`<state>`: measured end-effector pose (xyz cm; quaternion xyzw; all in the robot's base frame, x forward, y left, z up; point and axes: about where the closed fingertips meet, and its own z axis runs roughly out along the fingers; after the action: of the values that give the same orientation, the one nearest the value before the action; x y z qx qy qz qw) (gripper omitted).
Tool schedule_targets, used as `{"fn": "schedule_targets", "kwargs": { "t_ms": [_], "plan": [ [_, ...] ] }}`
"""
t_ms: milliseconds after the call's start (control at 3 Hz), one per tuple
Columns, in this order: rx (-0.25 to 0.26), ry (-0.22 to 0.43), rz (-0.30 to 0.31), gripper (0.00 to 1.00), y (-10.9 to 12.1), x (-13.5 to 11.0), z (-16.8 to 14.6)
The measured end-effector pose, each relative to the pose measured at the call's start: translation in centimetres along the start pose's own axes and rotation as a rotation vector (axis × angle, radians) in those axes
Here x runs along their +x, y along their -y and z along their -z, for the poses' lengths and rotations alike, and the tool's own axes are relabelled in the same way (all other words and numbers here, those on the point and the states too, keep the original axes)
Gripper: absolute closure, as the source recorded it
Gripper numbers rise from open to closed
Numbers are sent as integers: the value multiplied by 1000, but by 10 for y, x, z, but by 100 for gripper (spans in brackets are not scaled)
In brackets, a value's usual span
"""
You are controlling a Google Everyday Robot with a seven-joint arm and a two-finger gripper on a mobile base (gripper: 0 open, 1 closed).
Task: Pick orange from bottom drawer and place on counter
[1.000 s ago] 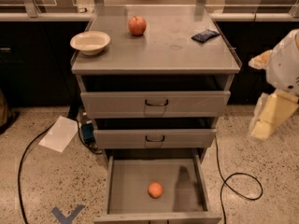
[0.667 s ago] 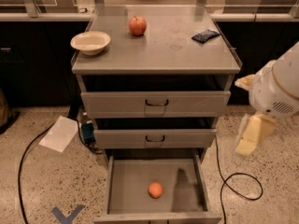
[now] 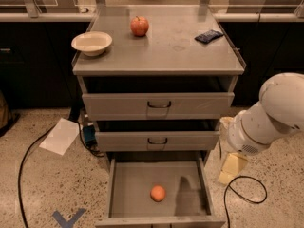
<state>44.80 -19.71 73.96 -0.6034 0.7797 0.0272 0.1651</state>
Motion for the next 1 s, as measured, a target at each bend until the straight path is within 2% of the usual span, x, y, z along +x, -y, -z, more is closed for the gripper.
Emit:
{"fn": "schedule_targets", "kwargs": {
  "t_ms": [333,667,1000],
  "plan": [
    [0,0,0,0,0,0,0],
    [7,58,-34,0,1,2,-27],
    [9,198,-134,0,16,9,-81]
  ]
}}
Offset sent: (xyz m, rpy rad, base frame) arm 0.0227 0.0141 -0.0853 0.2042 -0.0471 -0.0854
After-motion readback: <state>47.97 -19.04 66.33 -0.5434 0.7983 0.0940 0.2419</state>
